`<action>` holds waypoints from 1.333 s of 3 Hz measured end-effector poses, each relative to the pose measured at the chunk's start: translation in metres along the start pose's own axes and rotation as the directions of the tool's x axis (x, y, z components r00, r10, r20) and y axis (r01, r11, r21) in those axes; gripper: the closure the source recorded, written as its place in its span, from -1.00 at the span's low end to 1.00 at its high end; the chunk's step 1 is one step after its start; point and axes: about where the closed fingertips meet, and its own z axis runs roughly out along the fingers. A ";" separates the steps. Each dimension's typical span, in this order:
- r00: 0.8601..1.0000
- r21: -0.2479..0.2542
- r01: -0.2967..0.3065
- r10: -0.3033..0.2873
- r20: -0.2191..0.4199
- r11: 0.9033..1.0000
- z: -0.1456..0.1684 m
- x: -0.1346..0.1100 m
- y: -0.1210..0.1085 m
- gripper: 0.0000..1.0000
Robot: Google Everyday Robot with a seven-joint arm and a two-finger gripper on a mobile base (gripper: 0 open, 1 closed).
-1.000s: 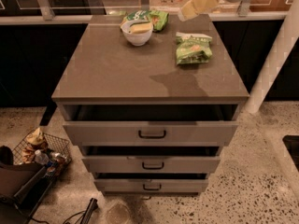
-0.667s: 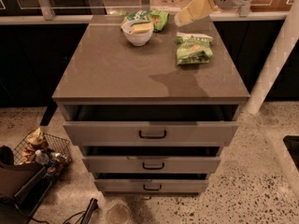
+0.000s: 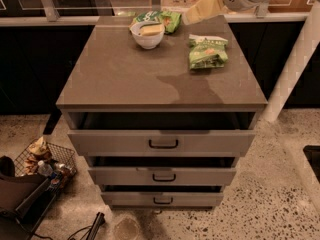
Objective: Pick sponge from white bowl and place on counter
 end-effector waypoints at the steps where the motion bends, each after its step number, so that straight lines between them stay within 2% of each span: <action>1: 0.994 0.012 -0.105 0.105 0.035 0.994 0.059 -0.017 0.005 -1.00; 2: 0.973 0.010 -0.227 0.226 0.046 0.974 0.147 -0.036 0.022 -1.00; 3: 0.969 -0.003 -0.247 0.247 0.016 0.969 0.186 -0.043 0.039 -1.00; 4: 0.971 -0.009 -0.238 0.238 -0.025 0.971 0.211 -0.047 0.057 -1.00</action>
Offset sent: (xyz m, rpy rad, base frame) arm 0.1711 0.0903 -0.0830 0.2566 0.0115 -0.1813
